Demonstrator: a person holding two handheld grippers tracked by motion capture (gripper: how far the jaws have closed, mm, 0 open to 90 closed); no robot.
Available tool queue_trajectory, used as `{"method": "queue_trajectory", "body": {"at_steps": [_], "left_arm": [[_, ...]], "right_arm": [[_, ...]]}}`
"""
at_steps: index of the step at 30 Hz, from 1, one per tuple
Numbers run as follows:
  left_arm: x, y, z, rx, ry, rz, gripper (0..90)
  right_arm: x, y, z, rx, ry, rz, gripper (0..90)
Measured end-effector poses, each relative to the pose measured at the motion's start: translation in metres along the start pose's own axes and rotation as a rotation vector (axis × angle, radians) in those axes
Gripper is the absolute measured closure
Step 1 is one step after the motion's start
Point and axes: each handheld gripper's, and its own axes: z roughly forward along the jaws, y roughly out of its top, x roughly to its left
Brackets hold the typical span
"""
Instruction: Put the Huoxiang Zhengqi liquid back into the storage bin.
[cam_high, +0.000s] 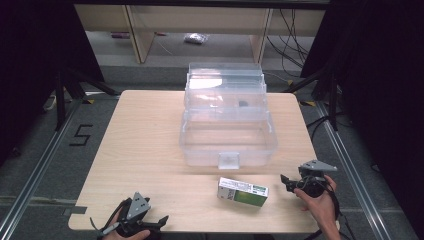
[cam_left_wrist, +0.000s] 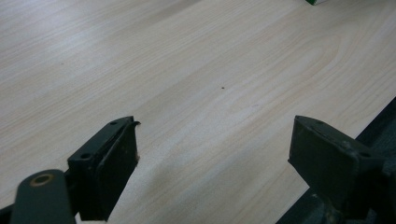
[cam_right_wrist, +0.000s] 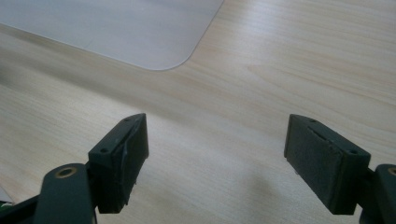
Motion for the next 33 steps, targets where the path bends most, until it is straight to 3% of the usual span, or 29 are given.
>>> {"method": "queue_trajectory", "body": {"at_steps": [3,5,8,9,11,13,15,16,19,20,21,22,23,25,26,29,30,31,32,33], "left_arm": [[0.0,0.0,0.0,0.001,0.001,-0.004,14.9],[0.0,0.0,-0.001,0.01,-0.001,-0.004,14.9],[-0.001,0.0,0.0,0.004,-0.006,-0.02,14.8],[-0.001,0.0,0.0,0.004,-0.006,-0.02,14.9],[-0.001,0.0,-0.001,0.004,-0.005,-0.018,14.9],[-0.001,0.0,0.0,-0.001,-0.004,-0.018,14.9],[-0.001,0.0,0.0,0.003,-0.007,-0.018,14.9],[-0.001,0.0,0.0,0.009,-0.006,-0.02,14.9],[0.002,0.001,-0.002,0.032,-0.009,0.008,14.9],[0.004,0.001,-0.004,0.059,-0.003,0.025,14.9],[0.0,0.0,0.0,0.009,-0.007,-0.033,14.9],[0.0,0.0,0.0,0.009,-0.007,-0.033,14.9],[0.004,0.0,-0.003,0.049,0.001,0.023,14.9],[0.004,0.001,-0.004,0.059,-0.009,0.024,14.9],[0.0,0.001,-0.001,0.016,-0.004,-0.023,14.9],[0.002,0.0,-0.001,0.03,0.012,-0.006,14.9],[0.0,0.0,0.0,0.004,0.002,-0.035,14.9],[0.0,0.0,0.0,0.004,0.002,-0.035,14.9],[0.003,0.001,-0.003,0.031,0.013,0.001,14.9],[0.003,0.001,-0.003,0.031,0.013,0.001,14.9]], "right_arm": [[0.0,0.001,-0.001,0.0,-0.007,-0.017,22.9],[0.002,0.003,-0.004,0.01,0.006,0.024,22.9],[0.003,0.01,-0.009,-0.001,0.027,0.023,23.1],[0.001,0.013,-0.011,-0.007,0.034,-0.008,23.2],[0.004,0.016,-0.015,-0.005,0.039,-0.017,23.3],[0.007,0.024,-0.023,-0.008,0.049,-0.075,23.4],[0.013,0.027,-0.024,-0.001,0.072,-0.058,23.4],[0.012,0.029,-0.026,0.002,0.07,-0.101,23.5],[0.019,0.035,-0.034,0.014,0.079,-0.103,23.6],[0.023,0.037,-0.037,0.027,0.084,-0.075,23.6],[0.024,0.04,-0.039,0.009,0.092,-0.12,23.6],[0.024,0.04,-0.039,0.009,0.092,-0.12,23.6],[0.03,0.046,-0.046,0.004,0.112,-0.142,23.4],[0.036,0.048,-0.05,0.016,0.117,-0.139,23.3],[0.04,0.052,-0.055,0.018,0.123,-0.169,23.3],[0.057,0.064,-0.067,0.019,0.174,-0.207,22.6],[0.06,0.067,-0.069,0.019,0.187,-0.229,21.8],[0.06,0.067,-0.069,0.019,0.187,-0.229,21.8],[0.068,0.074,-0.072,0.032,0.207,-0.265,19.1],[0.072,0.077,-0.073,0.043,0.219,-0.277,18.0]]}}
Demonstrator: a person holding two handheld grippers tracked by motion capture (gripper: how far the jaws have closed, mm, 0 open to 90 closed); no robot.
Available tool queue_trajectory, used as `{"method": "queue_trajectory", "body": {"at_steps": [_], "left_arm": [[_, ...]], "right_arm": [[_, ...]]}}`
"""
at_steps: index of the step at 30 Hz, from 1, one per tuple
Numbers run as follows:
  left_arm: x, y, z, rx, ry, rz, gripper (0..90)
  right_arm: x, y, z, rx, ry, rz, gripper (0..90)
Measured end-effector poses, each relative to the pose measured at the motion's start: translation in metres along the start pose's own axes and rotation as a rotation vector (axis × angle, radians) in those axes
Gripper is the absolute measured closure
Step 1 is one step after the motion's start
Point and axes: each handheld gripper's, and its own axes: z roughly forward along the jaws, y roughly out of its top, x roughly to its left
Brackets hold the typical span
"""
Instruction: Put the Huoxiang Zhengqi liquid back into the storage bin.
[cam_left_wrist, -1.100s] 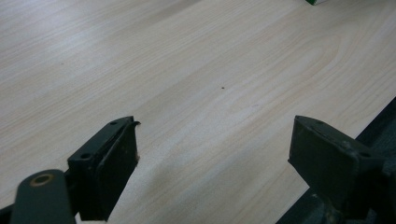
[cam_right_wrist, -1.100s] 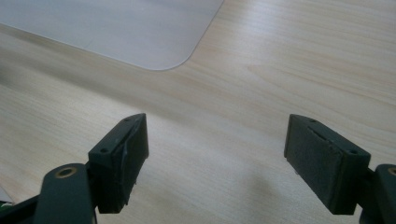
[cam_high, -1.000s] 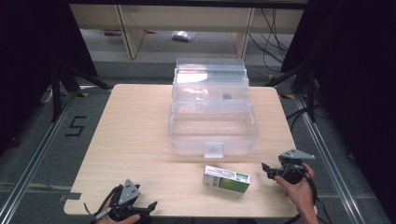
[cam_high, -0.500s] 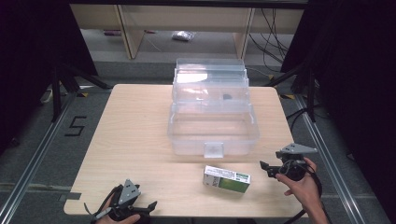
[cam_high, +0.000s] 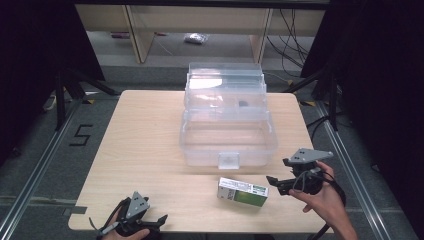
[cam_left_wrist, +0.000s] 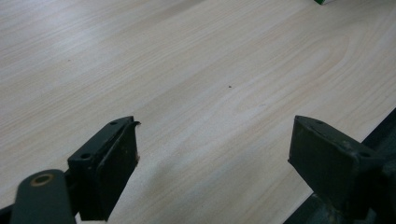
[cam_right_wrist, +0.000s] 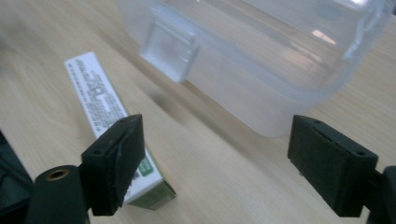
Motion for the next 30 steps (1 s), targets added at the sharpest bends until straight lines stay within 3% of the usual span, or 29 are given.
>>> {"method": "queue_trajectory", "body": {"at_steps": [1,6,7,8,9,10,13,15,16,18,19,20,22,26,27,28,30], "left_arm": [[-0.002,0.0,0.002,-0.024,-0.01,-0.033,14.9],[-0.001,0.0,0.002,-0.011,-0.001,-0.02,14.9],[-0.001,0.0,0.002,-0.009,-0.005,-0.018,14.9],[-0.001,0.0,0.002,-0.009,-0.005,-0.018,14.9],[-0.001,0.0,0.002,-0.011,-0.003,-0.017,14.9],[-0.001,0.0,0.002,-0.011,-0.003,-0.017,14.9],[-0.001,-0.001,0.003,-0.025,-0.002,-0.022,14.9],[0.001,0.0,0.0,-0.003,0.0,0.006,14.9],[-0.003,-0.001,0.003,-0.039,-0.011,-0.038,14.9],[-0.002,-0.001,0.003,-0.032,-0.012,-0.032,14.9],[0.001,-0.001,0.001,0.003,-0.011,0.019,14.9],[-0.003,-0.001,0.003,-0.038,-0.014,-0.038,14.9],[-0.003,-0.001,0.004,-0.042,-0.01,-0.036,14.9],[0.0,-0.001,0.002,-0.02,-0.004,-0.018,14.9],[0.001,-0.001,0.002,-0.01,-0.007,0.004,14.9],[-0.002,-0.001,0.003,-0.032,-0.014,-0.027,14.9],[-0.003,-0.001,0.003,-0.038,-0.012,-0.034,14.9]], "right_arm": [[0.002,0.004,0.0,0.006,0.016,-0.013,16.7],[0.016,0.019,0.004,0.016,0.063,-0.076,16.6],[0.024,0.024,0.01,0.01,0.084,-0.117,16.8],[0.024,0.024,0.01,0.01,0.084,-0.117,16.8],[0.031,0.028,0.016,0.032,0.113,-0.133,17.2],[0.032,0.03,0.018,0.041,0.121,-0.166,17.2],[0.04,0.033,0.026,0.078,0.14,-0.202,18.1],[0.043,0.034,0.031,0.103,0.146,-0.21,19.2],[0.044,0.035,0.034,0.115,0.137,-0.212,19.6],[0.045,0.035,0.038,0.138,0.126,-0.223,19.9],[0.045,0.035,0.041,0.156,0.117,-0.237,20.3],[0.046,0.035,0.043,0.173,0.114,-0.253,20.5],[0.045,0.036,0.048,0.187,0.116,-0.284,21.4],[0.048,0.037,0.054,0.245,0.138,-0.27,22.7],[0.047,0.039,0.058,0.249,0.144,-0.301,23.3],[0.048,0.04,0.06,0.249,0.139,-0.307,24.1],[0.05,0.041,0.062,0.268,0.144,-0.305,24.5]]}}
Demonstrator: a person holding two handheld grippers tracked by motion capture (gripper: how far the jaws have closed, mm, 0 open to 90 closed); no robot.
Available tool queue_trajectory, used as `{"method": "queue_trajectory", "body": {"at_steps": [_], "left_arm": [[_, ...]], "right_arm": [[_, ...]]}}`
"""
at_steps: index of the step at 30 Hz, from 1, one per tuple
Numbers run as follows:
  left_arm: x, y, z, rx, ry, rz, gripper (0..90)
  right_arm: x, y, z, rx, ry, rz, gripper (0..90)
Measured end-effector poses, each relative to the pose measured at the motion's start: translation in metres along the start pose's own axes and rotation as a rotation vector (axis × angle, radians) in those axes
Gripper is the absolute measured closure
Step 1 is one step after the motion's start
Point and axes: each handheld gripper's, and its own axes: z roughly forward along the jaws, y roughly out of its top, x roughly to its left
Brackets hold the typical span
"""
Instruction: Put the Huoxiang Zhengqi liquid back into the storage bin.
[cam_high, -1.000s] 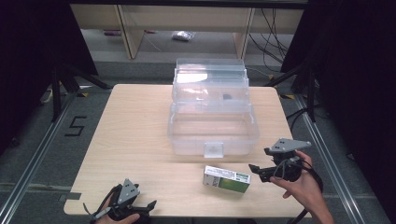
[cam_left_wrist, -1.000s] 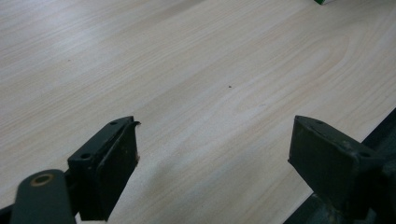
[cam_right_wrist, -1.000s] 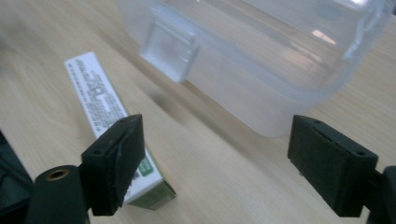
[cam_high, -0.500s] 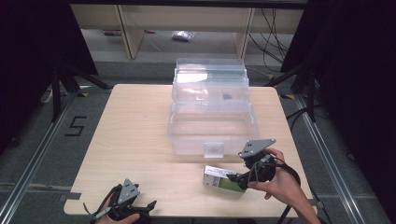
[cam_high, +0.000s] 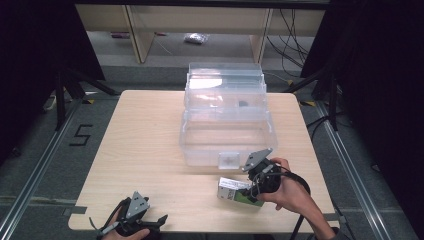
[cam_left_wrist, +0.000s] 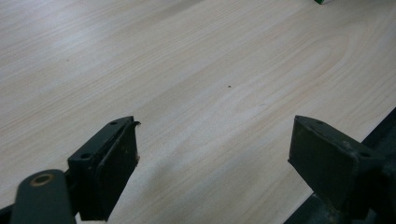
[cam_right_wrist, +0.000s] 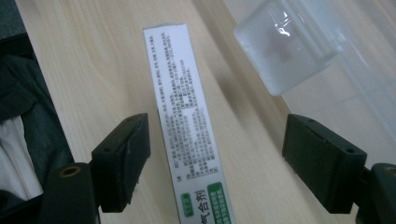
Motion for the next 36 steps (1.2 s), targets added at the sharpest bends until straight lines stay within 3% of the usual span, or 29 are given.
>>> {"method": "queue_trajectory", "body": {"at_steps": [5,17,18,19,25,27,30,32,33,36], "left_arm": [[0.002,0.0,0.0,0.013,0.012,0.017,14.9],[0.002,0.001,-0.001,0.028,0.007,0.019,14.9],[0.002,0.001,-0.002,0.027,0.005,0.03,14.9],[0.0,0.0,0.0,-0.002,-0.002,-0.002,14.9],[0.001,0.0,0.0,0.013,0.011,0.015,14.9],[0.004,0.001,-0.003,0.041,0.007,0.052,14.9],[0.005,0.001,-0.003,0.048,0.01,0.054,14.9],[0.004,0.001,-0.002,0.035,0.004,0.045,14.9],[0.002,0.0,0.0,0.015,0.004,0.017,14.9],[0.001,0.0,0.0,0.009,0.009,0.009,14.9]], "right_arm": [[0.0,0.003,0.007,0.027,0.012,-0.042,25.0],[-0.001,0.004,0.016,0.09,0.026,-0.047,30.3],[-0.002,0.004,0.017,0.09,0.03,-0.065,30.8],[0.0,0.004,0.018,0.105,0.035,-0.054,31.7],[-0.001,0.005,0.022,0.123,0.05,-0.08,32.7],[-0.002,0.006,0.026,0.13,0.061,-0.083,34.2],[0.0,0.007,0.03,0.148,0.075,-0.088,37.2],[-0.001,0.008,0.033,0.169,0.086,-0.11,38.6],[0.0,0.007,0.034,0.159,0.071,-0.104,39.3],[0.0,0.008,0.036,0.17,0.088,-0.109,41.9]]}}
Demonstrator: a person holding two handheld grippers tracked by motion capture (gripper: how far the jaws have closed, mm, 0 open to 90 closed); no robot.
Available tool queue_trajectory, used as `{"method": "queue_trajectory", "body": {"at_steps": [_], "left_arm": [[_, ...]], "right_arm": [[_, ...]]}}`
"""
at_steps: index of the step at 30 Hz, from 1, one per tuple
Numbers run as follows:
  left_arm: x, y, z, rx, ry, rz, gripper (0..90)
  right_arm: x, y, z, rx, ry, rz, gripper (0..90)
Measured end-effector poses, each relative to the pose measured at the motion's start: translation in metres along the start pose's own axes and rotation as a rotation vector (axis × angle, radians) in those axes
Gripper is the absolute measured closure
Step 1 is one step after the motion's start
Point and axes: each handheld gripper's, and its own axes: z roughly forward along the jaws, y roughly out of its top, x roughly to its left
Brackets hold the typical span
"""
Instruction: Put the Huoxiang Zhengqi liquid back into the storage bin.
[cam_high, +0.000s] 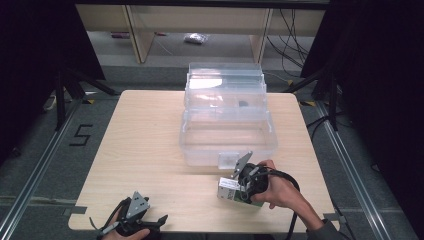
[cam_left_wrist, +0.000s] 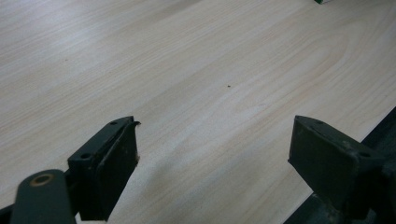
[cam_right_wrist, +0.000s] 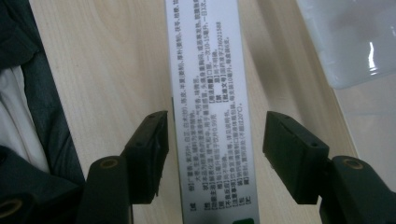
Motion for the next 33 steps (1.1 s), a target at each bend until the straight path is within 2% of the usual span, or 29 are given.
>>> {"method": "queue_trajectory", "body": {"at_steps": [1,2,3,4,5,7,8,10,12,13,14,15,16,17,19,20,21,22,23,25,26,27,28,29,32,33], "left_arm": [[0.001,0.0,0.0,0.01,0.0,0.01,14.9],[0.001,0.0,0.0,0.0,-0.002,0.004,14.9],[0.001,0.0,0.0,0.004,-0.003,0.006,14.9],[0.003,0.0,-0.002,0.027,-0.008,0.032,14.9],[0.003,0.0,-0.002,0.024,-0.007,0.028,14.9],[0.003,0.0,-0.002,0.026,-0.011,0.03,14.9],[0.003,0.0,-0.002,0.026,-0.011,0.03,14.9],[0.003,0.0,-0.002,0.023,-0.007,0.033,14.9],[0.002,0.0,-0.001,0.018,-0.007,0.026,14.9],[0.002,0.0,-0.002,0.026,-0.01,0.029,14.9],[0.002,0.0,-0.002,0.026,-0.01,0.029,14.9],[0.003,0.0,-0.002,0.029,-0.015,0.039,14.9],[0.002,0.0,-0.002,0.029,-0.012,0.027,14.9],[0.002,0.0,-0.001,0.026,-0.008,0.028,14.9],[0.002,0.0,-0.002,0.028,-0.012,0.027,14.9],[0.003,0.0,-0.001,0.024,-0.015,0.031,14.9],[0.003,0.0,-0.002,0.027,-0.009,0.04,14.9],[0.003,0.0,-0.002,0.025,-0.01,0.038,14.9],[0.003,0.0,-0.001,0.027,-0.007,0.031,14.9],[0.002,0.0,-0.001,0.03,-0.012,0.028,14.9],[0.002,0.0,-0.002,0.031,-0.011,0.027,14.9],[0.002,0.0,-0.002,0.028,-0.011,0.028,14.9],[0.002,0.0,-0.002,0.028,-0.011,0.028,14.9],[0.002,0.0,0.0,0.011,-0.005,0.01,14.9],[0.002,0.0,-0.001,0.025,-0.013,0.021,14.9],[0.002,0.0,-0.001,0.026,-0.012,0.025,14.9]], "right_arm": [[0.0,0.0,0.0,0.013,0.004,0.002,42.1],[-0.001,0.001,0.002,0.023,0.006,-0.013,42.7],[0.0,0.001,0.002,0.026,0.005,-0.001,43.4],[0.001,0.001,0.002,0.042,0.008,0.013,44.0],[0.001,0.001,0.002,0.045,0.008,0.014,44.9],[-0.001,0.002,0.004,0.031,0.01,-0.017,47.2],[-0.001,0.002,0.004,0.031,0.01,-0.017,47.2],[-0.001,0.001,0.006,0.04,0.018,-0.034,51.3],[0.001,0.0,0.008,0.067,0.017,-0.019,53.8],[0.001,0.0,0.009,0.068,0.019,-0.039,57.0],[0.003,0.0,0.008,0.092,0.011,-0.016,60.8],[0.002,0.001,0.009,0.094,0.005,-0.057,61.9],[0.001,0.001,0.009,0.103,0.0,-0.065,62.6],[0.0,0.002,0.009,0.097,0.004,-0.095,63.2],[0.002,0.003,0.008,0.118,-0.008,-0.07,63.9],[0.002,0.004,0.008,0.115,-0.001,-0.094,64.1],[0.003,0.004,0.007,0.122,-0.003,-0.09,64.2],[0.002,0.005,0.008,0.107,-0.002,-0.127,64.2],[0.003,0.006,0.006,0.119,0.002,-0.111,64.2],[0.005,0.007,0.004,0.104,0.003,-0.09,64.3],[0.004,0.008,0.004,0.085,0.008,-0.127,64.4],[0.005,0.009,0.001,0.086,0.013,-0.094,64.4],[0.005,0.009,0.001,0.086,0.013,-0.094,64.4],[0.005,0.01,-0.005,0.069,0.011,-0.078,64.4],[0.001,0.012,-0.013,0.068,-0.007,-0.109,64.5],[-0.001,0.014,-0.017,0.061,0.003,-0.109,64.4]]}}
